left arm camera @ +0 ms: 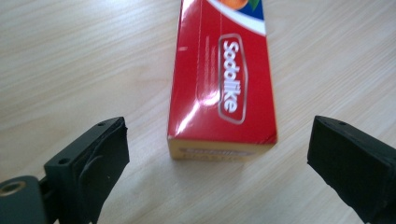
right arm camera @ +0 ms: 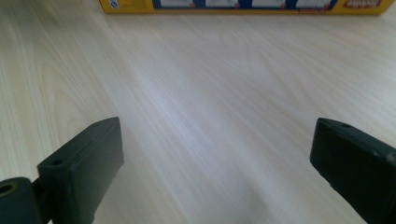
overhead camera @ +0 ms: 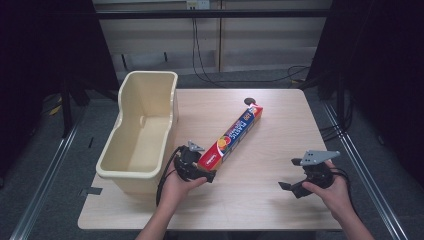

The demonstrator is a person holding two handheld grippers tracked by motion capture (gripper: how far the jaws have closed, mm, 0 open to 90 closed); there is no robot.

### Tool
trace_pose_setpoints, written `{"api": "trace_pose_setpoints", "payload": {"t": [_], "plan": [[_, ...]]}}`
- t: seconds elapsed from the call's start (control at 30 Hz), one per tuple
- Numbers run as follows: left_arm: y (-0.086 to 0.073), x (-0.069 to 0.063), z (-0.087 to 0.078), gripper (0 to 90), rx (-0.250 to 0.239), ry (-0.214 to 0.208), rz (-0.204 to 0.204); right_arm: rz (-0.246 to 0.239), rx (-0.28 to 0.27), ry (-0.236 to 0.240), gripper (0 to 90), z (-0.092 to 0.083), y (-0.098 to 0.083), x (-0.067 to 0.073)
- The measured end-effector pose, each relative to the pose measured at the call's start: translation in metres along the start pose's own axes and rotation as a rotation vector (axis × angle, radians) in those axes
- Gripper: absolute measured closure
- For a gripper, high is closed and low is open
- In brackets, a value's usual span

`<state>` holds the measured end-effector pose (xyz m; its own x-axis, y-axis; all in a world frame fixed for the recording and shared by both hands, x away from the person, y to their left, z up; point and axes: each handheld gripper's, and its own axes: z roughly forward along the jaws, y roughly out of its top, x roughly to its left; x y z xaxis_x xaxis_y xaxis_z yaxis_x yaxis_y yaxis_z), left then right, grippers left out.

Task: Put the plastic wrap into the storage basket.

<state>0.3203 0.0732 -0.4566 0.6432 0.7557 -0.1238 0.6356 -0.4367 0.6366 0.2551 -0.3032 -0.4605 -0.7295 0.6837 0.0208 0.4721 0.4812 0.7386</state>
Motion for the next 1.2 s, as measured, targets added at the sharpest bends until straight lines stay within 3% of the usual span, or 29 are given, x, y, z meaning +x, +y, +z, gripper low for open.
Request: {"api": "trace_pose_setpoints", "payload": {"t": [0.1,0.3,0.37,0.6,1.0,1.2], "plan": [[0.006,0.000,0.000,5.2,0.003,-0.008,0.002,0.021,0.023,0.002,4.0,0.001,-0.006,-0.003],[0.018,-0.003,0.006,5.2,0.023,-0.031,0.011,0.042,0.013,0.003,3.6,-0.001,-0.009,-0.006],[0.025,-0.002,0.007,5.2,0.038,-0.024,0.034,0.039,0.013,-0.003,3.8,-0.001,-0.010,-0.006],[0.054,-0.001,0.016,5.7,0.050,-0.035,0.035,0.047,0.005,0.000,3.7,-0.003,-0.010,-0.007],[0.105,-0.007,0.049,6.4,0.118,-0.052,0.049,0.052,0.003,0.000,3.8,-0.002,-0.013,-0.009],[0.116,-0.006,0.065,7.2,0.155,-0.066,0.040,0.061,-0.006,-0.004,3.8,-0.004,-0.014,-0.010]]}}
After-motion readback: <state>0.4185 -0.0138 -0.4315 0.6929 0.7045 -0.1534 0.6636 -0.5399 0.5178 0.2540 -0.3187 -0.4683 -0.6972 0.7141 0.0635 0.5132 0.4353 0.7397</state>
